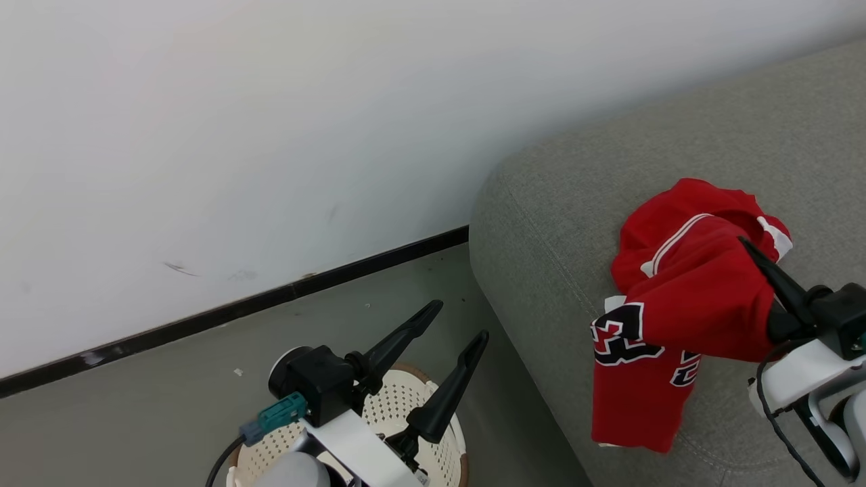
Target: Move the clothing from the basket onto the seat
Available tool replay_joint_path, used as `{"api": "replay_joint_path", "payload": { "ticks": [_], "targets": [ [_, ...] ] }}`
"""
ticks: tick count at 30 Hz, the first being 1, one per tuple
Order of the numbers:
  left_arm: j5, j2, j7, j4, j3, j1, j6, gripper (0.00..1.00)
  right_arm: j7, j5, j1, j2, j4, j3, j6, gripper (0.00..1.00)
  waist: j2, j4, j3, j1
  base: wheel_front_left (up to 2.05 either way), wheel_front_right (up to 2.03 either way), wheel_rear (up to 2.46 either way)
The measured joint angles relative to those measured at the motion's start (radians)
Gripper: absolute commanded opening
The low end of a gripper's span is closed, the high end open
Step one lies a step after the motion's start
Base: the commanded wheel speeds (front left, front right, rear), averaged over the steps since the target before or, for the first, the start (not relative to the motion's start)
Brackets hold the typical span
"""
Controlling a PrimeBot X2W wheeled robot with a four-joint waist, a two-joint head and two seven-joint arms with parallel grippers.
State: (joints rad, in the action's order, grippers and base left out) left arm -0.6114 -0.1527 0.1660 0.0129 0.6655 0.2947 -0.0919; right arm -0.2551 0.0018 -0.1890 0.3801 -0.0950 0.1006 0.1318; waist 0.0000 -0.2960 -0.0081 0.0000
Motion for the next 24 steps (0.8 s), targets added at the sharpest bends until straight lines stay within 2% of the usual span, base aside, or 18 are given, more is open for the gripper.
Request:
{"api": "replay_joint_path", "payload": {
  "ticks": [5,11,19,24],
  "targets": [
    [0.008,0.003,0.004,0.001,0.000,0.000,0.003,1.00,0.000,0.000,-0.028,0.026,-0.007,0.065,0.000,0.00,0.0000,-0.025,0.016,0.0000,0.00,0.00,0.00],
    [0.038,-0.002,0.011,0.012,-0.015,0.000,0.030,1.00,0.011,0.028,-0.216,0.068,-0.008,0.102,0.000,0.00,0.0000,-0.041,0.049,0.0000,0.00,0.00,0.00],
    [0.064,-0.024,0.007,0.059,-0.037,0.003,0.061,1.00,0.078,0.114,-0.481,0.135,-0.078,0.067,0.000,0.00,0.0000,-0.042,0.109,0.0000,0.00,0.00,0.00],
    [0.078,-0.042,-0.008,0.081,-0.037,0.004,0.072,1.00,0.116,0.140,-0.602,0.182,-0.125,-0.009,0.000,0.00,0.0000,-0.035,0.144,0.0000,0.00,0.00,0.00]
  ]
}}
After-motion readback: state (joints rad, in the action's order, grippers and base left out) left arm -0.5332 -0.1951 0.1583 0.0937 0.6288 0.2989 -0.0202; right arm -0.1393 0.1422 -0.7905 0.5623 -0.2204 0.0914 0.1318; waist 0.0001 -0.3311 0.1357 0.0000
